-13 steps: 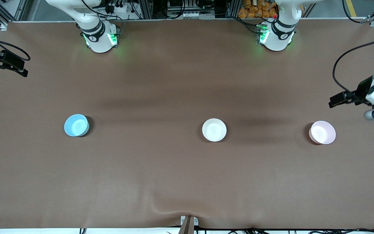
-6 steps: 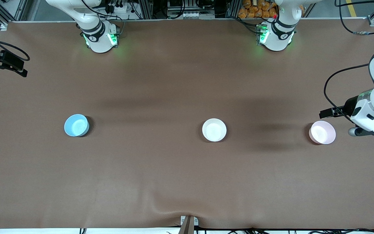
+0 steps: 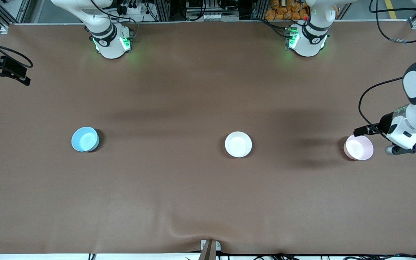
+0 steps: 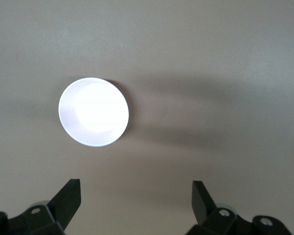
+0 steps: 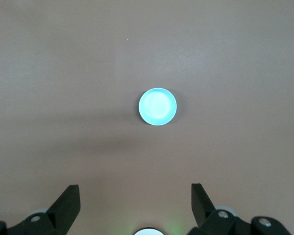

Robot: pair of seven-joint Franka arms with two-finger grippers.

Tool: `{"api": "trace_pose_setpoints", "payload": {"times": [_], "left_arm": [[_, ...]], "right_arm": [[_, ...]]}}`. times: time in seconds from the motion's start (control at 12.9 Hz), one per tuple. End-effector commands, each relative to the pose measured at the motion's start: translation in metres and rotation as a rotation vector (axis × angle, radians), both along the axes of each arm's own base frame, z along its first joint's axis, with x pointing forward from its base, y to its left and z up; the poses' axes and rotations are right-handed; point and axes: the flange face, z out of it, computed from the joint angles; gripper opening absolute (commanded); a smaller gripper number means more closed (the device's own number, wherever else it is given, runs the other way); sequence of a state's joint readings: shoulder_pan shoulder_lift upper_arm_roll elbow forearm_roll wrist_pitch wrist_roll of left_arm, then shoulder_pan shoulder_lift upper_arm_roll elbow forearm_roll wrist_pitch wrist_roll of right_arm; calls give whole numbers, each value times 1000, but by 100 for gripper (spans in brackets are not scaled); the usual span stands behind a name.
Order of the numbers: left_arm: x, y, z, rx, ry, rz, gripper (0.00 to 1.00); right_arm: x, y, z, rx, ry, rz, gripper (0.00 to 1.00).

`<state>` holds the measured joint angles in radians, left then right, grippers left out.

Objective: Stack pink and blue bowls on white bowl
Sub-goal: 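Move the left gripper down over the pink bowl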

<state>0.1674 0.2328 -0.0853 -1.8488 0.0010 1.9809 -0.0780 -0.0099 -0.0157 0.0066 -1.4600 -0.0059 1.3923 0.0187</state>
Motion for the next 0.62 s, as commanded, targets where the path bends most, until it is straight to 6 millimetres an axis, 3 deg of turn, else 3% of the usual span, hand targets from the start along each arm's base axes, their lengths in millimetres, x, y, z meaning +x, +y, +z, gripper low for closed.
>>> {"api": "trace_pose_setpoints", "payload": {"times": [0.0, 0.54], "left_arm": [[-4, 14, -14, 5, -36, 2, 100], [3, 38, -51, -3, -33, 17, 100]], "right_arm": [[-3, -3, -1, -9, 3, -1, 100], [-3, -3, -1, -9, 2, -1, 100]]}}
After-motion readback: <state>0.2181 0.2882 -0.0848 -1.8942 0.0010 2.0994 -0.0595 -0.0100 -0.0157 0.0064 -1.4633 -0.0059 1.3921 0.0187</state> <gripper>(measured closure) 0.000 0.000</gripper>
